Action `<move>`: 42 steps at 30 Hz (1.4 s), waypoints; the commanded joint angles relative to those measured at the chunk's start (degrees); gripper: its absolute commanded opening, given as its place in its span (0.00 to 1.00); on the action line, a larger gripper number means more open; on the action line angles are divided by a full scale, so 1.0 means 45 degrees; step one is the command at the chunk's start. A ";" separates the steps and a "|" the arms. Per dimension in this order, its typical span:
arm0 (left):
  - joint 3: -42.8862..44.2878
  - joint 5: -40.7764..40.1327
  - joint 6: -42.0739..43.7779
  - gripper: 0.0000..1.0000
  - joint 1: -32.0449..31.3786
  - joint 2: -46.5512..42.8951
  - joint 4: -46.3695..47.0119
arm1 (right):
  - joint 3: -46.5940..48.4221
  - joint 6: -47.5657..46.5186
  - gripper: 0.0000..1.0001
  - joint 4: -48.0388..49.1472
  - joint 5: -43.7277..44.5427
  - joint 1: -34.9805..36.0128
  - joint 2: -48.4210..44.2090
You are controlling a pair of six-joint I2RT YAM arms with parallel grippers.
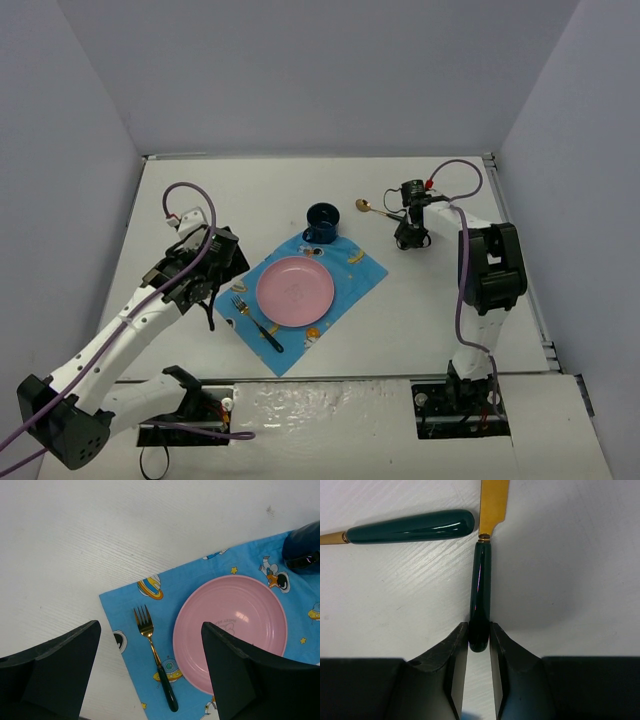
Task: Set the dinner table for one person
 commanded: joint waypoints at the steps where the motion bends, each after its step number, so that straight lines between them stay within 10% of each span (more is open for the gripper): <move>1: 0.0597 0.0020 0.0298 0.79 0.0300 -0.0226 0.0338 | 0.0049 0.0061 0.20 -0.0427 0.0767 -0.0049 -0.0210; 7: 0.0365 0.0420 0.0356 0.79 0.0622 -0.0255 0.0536 | -0.0218 -0.0299 0.00 -0.0430 0.0697 -0.0003 -0.0395; 16: -0.0021 0.0746 0.0298 0.79 0.0890 -0.0119 0.0923 | -0.0413 -0.0570 0.00 -0.1342 0.4391 0.2355 -0.3026; 23: -0.0101 0.1081 0.0297 0.79 0.0990 0.0135 0.1181 | 0.0117 -0.1469 0.00 -0.1778 0.3585 0.3777 -0.4489; 32: -0.0118 0.1107 0.0298 0.79 0.1110 0.0172 0.1200 | 0.0873 -0.4588 0.00 -0.2695 0.0801 0.4314 -0.3125; 42: -0.0300 0.1104 0.0356 0.79 0.1286 0.0061 0.1301 | 0.1496 -0.3939 0.00 -0.4693 0.4443 0.6441 -0.1512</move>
